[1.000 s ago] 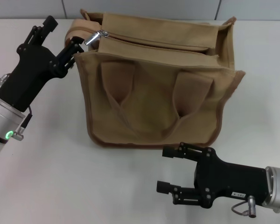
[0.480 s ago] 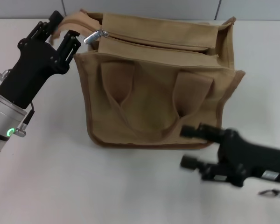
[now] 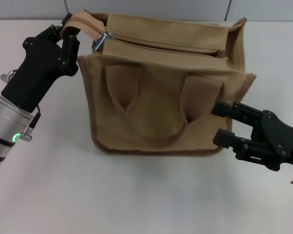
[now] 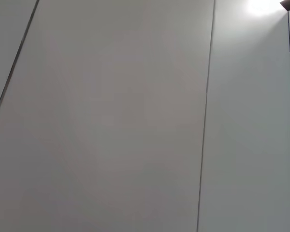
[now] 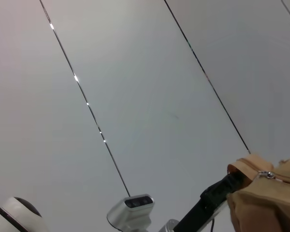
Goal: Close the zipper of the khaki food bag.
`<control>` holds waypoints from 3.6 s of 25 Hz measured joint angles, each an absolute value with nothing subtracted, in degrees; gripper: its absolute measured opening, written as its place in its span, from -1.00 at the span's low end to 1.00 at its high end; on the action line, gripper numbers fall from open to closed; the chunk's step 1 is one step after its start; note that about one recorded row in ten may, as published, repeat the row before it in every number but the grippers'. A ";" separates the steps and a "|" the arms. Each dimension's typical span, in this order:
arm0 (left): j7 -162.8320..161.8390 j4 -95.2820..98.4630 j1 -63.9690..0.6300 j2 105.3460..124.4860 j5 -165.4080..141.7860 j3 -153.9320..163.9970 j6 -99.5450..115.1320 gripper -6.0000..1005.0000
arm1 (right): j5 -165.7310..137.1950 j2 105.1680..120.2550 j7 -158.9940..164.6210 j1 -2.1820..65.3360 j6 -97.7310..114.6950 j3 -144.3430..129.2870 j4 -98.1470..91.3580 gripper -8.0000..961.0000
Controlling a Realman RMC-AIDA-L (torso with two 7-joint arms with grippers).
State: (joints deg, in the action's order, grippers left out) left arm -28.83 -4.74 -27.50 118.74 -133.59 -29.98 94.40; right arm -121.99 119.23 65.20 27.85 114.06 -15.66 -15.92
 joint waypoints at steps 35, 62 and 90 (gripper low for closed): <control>-28.78 -9.17 -30.32 118.24 -139.95 -32.86 98.05 -0.93 | -107.00 118.85 129.77 41.18 103.26 -16.29 -13.32 0.64; -30.75 -9.75 -33.19 118.26 -141.61 -34.02 97.20 -0.92 | -107.50 119.59 86.48 44.40 104.65 -21.80 -5.75 0.64; -30.90 -10.37 -35.38 118.12 -143.64 -34.54 96.69 -0.91 | -106.83 119.80 91.26 47.11 94.79 -20.81 -1.84 0.64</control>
